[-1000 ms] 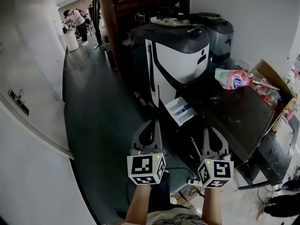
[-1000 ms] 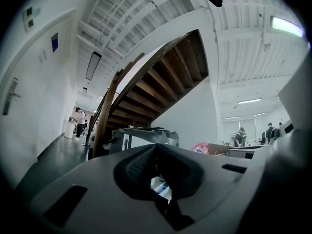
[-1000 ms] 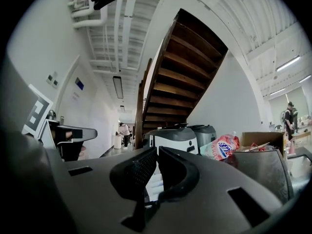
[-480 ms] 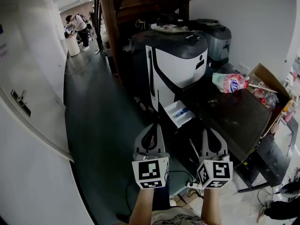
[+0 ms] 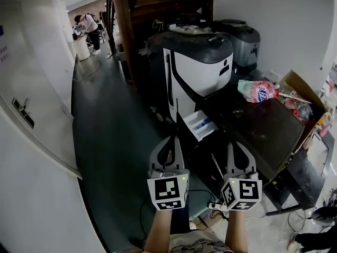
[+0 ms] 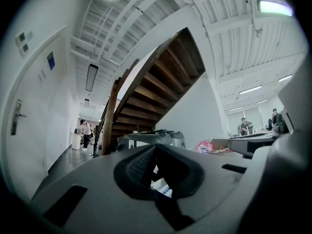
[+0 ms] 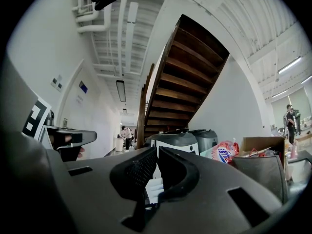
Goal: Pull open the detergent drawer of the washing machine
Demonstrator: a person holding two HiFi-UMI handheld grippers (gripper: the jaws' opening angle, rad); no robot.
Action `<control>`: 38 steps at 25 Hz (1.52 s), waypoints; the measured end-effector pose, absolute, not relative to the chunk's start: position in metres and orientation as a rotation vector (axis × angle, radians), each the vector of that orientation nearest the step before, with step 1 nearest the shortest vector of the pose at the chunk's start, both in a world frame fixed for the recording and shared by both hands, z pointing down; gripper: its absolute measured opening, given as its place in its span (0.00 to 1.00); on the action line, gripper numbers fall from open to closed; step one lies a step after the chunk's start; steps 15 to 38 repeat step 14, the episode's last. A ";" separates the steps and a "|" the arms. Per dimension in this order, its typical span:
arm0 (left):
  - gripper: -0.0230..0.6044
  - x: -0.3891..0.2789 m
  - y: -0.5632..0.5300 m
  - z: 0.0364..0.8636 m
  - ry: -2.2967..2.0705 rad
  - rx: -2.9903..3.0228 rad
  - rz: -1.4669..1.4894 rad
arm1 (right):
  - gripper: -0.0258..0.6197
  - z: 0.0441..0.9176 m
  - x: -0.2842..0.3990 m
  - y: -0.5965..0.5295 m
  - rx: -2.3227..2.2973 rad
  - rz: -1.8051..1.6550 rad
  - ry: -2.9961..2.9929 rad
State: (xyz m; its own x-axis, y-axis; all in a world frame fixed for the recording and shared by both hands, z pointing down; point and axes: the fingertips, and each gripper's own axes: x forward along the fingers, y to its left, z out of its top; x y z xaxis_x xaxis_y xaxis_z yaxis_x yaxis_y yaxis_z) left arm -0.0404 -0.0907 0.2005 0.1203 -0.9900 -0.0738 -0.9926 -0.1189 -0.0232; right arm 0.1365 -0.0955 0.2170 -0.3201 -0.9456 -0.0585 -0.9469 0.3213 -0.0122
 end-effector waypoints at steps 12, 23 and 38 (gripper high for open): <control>0.06 -0.036 -0.092 0.203 2.041 -2.304 0.061 | 0.08 0.216 0.142 -0.098 -1.801 0.052 2.504; 0.06 -0.036 -0.093 0.203 2.040 -2.309 0.063 | 0.08 0.216 0.142 -0.099 -1.803 0.056 2.504; 0.06 -0.036 -0.093 0.203 2.040 -2.309 0.063 | 0.08 0.216 0.142 -0.099 -1.803 0.056 2.504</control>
